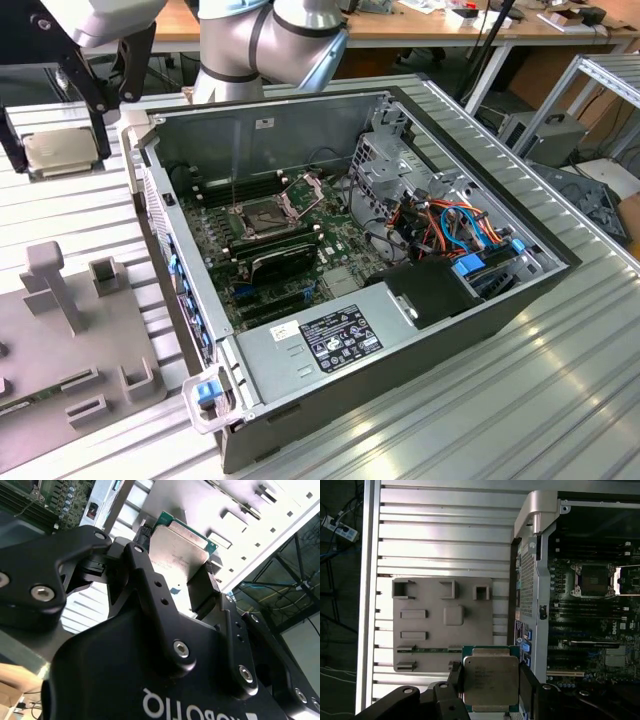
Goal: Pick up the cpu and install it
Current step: 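Pick up the cpu and move it towards the insertion slot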
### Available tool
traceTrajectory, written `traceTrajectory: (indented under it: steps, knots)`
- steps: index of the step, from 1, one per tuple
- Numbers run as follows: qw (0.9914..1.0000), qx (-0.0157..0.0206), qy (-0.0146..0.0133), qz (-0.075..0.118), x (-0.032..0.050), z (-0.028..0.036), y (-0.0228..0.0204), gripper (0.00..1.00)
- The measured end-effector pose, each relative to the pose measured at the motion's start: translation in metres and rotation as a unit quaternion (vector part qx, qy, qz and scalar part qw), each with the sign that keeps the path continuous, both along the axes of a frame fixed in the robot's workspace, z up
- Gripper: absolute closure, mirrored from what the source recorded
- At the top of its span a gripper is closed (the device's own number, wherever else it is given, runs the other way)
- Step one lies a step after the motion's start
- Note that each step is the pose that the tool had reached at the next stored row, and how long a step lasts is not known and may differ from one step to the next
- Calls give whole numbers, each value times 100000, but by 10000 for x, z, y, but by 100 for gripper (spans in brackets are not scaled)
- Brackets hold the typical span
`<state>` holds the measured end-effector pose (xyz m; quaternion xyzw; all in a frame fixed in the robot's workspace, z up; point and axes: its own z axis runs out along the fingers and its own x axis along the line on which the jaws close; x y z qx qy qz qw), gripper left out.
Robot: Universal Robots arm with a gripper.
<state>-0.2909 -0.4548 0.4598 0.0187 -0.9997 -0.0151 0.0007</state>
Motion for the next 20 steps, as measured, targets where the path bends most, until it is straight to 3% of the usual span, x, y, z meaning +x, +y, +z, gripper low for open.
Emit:
traceTrajectory:
  steps: [20]
  knots:
    - [100000,-1,99,6,344,-5,0,45]
